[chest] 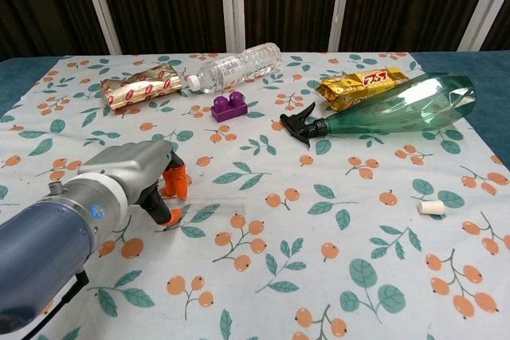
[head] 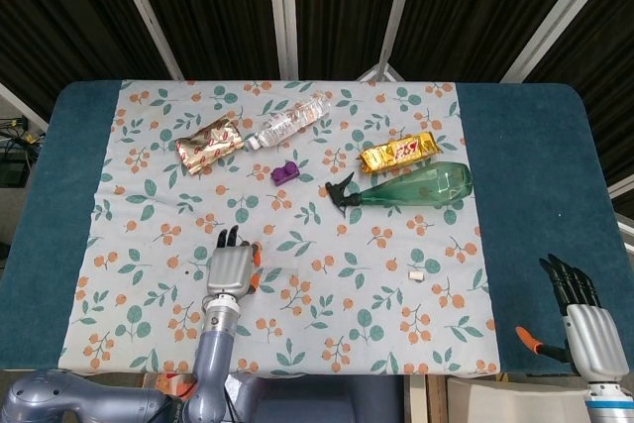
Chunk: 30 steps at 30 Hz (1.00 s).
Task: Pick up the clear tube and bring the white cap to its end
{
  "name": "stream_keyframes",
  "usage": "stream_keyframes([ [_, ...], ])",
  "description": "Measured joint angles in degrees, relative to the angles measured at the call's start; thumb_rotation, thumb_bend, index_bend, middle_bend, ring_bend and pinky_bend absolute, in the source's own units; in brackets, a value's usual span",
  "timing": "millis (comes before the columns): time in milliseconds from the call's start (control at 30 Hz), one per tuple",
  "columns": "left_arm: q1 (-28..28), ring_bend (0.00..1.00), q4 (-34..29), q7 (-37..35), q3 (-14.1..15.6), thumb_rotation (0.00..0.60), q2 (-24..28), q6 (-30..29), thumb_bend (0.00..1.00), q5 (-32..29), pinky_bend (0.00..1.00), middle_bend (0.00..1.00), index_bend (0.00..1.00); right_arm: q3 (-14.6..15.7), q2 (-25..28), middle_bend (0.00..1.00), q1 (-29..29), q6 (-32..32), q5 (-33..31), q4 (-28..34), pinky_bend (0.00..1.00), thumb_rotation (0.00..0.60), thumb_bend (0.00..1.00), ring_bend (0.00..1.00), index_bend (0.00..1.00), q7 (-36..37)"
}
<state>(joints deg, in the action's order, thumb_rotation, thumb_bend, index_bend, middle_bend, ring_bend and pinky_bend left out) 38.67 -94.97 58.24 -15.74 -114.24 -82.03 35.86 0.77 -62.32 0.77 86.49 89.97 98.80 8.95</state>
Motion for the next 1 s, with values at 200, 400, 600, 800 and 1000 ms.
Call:
stream_keyframes([
  [200, 0.1, 0.04, -0.5, -0.5, -0.1, 0.6, 0.4, -0.3, 0.58, 0.4, 0.0, 0.37, 0.57, 0.0, 0.0, 0.0, 0.0, 0.1, 0.1, 0.0, 0.0, 0.6, 0.23, 0.0, 0.0, 0.0],
  [400, 0.1, 0.04, -1.9, -2.2, -1.0, 0.6, 1.6, -0.2, 0.59, 1.7, 0.0, 0.38, 0.57, -0.1, -0.1, 0.0, 0.0, 0.2, 0.1, -0.1, 0.0, 0.6, 0.23, 0.0, 0.0, 0.0],
  [600, 0.0, 0.04, -3.7, -5.9, -1.7, 0.6, 3.3, 0.8, 0.59, 4.5, 0.0, 0.38, 0.58, -0.1, -0.1, 0.0, 0.1, 0.4, 0.2, -0.1, 0.0, 0.6, 0.22, 0.0, 0.0, -0.1],
  [800, -0.9, 0.04, -5.2, -12.2, -1.7, 0.6, 5.8, 2.9, 0.59, 8.3, 0.0, 0.42, 0.61, -0.1, -0.2, 0.0, 0.1, 0.5, 0.3, -0.1, 0.0, 0.6, 0.23, 0.0, 0.0, -0.2],
  [1000, -2.1, 0.04, -5.7, -16.7, -1.2, 0.6, 8.9, 4.9, 0.59, 10.3, 0.0, 0.45, 0.61, -0.1, -0.4, 0.0, 0.2, 0.6, 0.4, -0.2, 0.0, 0.6, 0.23, 0.0, 0.0, -0.9],
])
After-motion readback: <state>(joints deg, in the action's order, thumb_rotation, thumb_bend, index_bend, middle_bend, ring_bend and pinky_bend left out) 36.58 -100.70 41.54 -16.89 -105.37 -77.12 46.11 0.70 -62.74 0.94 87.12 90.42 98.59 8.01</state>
